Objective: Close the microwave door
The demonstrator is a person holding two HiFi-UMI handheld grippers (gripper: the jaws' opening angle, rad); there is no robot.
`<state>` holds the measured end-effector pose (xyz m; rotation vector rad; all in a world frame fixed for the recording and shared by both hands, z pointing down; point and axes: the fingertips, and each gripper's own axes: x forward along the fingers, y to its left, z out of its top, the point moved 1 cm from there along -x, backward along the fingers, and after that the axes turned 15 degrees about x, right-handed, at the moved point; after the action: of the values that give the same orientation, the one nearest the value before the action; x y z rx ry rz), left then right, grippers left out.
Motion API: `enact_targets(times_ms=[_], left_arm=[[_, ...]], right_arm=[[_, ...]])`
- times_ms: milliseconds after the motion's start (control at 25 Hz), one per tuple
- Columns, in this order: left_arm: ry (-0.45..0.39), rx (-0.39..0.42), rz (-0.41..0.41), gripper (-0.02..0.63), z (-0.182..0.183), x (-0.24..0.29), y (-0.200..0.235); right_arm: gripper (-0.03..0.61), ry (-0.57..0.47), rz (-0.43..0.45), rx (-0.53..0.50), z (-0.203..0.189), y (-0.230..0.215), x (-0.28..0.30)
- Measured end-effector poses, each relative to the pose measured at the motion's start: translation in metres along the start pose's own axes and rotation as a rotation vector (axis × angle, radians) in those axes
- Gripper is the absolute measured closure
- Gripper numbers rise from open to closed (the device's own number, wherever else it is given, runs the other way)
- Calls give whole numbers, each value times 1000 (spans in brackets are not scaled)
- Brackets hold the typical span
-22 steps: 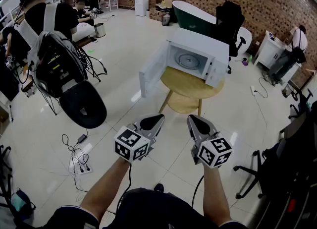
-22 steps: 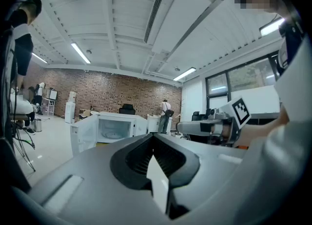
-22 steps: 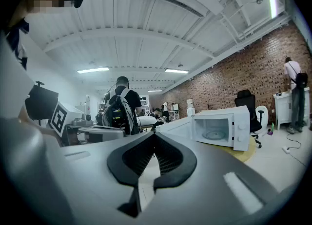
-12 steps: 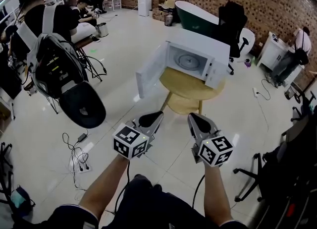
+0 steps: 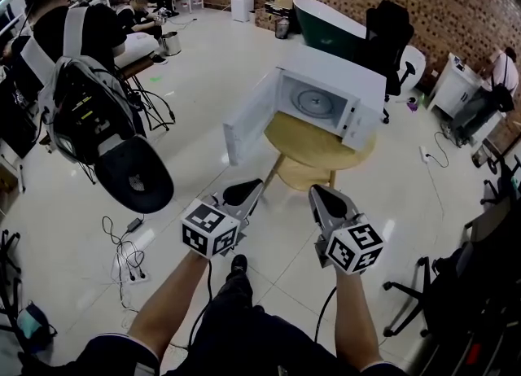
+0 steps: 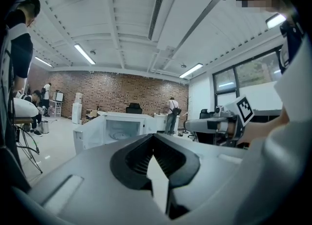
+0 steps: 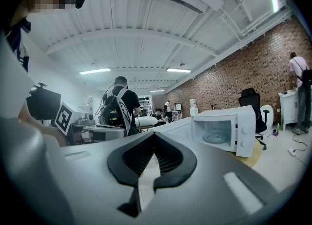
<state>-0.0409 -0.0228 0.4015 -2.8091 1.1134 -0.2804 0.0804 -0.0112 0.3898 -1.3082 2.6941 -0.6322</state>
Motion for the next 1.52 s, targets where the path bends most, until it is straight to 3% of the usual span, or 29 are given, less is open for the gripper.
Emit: enact_targets(times_ms=[480,920,1520], left_arm=[[14,-22,8,601,-19,33,81],[-19,33,-19,601,-15,62,150],[-1,54,52,601,-36,73,241]], right_arm=[[577,19,4,-4,13,-20,81],[577,13,-21,-24,31,-37,149],[577,11,-35,-51,35,-44,194]])
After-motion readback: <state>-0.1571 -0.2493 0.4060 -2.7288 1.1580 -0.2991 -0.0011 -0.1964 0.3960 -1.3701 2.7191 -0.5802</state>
